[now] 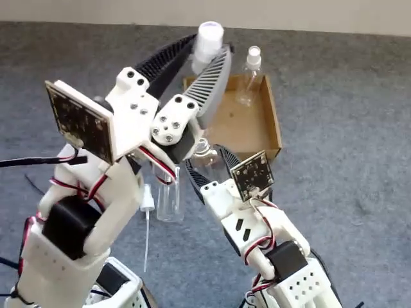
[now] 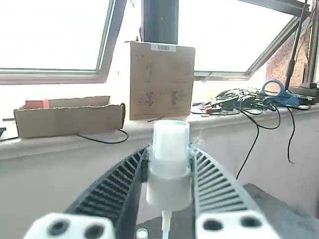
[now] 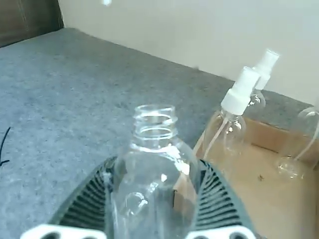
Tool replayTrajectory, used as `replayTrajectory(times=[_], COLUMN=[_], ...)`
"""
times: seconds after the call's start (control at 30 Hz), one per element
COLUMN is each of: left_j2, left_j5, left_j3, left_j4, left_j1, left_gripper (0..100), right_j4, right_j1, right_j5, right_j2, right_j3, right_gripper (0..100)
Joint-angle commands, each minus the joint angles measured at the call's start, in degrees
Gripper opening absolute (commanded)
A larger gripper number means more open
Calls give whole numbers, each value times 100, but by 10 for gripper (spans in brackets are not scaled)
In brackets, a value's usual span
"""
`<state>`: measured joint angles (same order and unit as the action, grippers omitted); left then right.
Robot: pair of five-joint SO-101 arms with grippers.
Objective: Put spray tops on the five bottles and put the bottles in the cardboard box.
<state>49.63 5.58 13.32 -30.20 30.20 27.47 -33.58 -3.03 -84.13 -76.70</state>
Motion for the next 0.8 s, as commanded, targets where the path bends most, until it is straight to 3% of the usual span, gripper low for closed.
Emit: replayTrajectory(times=[0.0,0.17,0.37,0.77], left_j2=[-40,-426,-488,-479], left_j5=[44,62,44,44], left_j3=[189,233,215,303], left_j4=[633,747,703,378], left_j1=[119,338,998,743], left_gripper=[4,4,4,4], right_j4=[-180,145,338,338], right_j1=[-31,-22,4,92], right_j5=[62,62,62,62], right_j2=[-549,-1719,-2035,-2053], right_j3=[22,-215,-541,-541], right_gripper=[5,5,5,5])
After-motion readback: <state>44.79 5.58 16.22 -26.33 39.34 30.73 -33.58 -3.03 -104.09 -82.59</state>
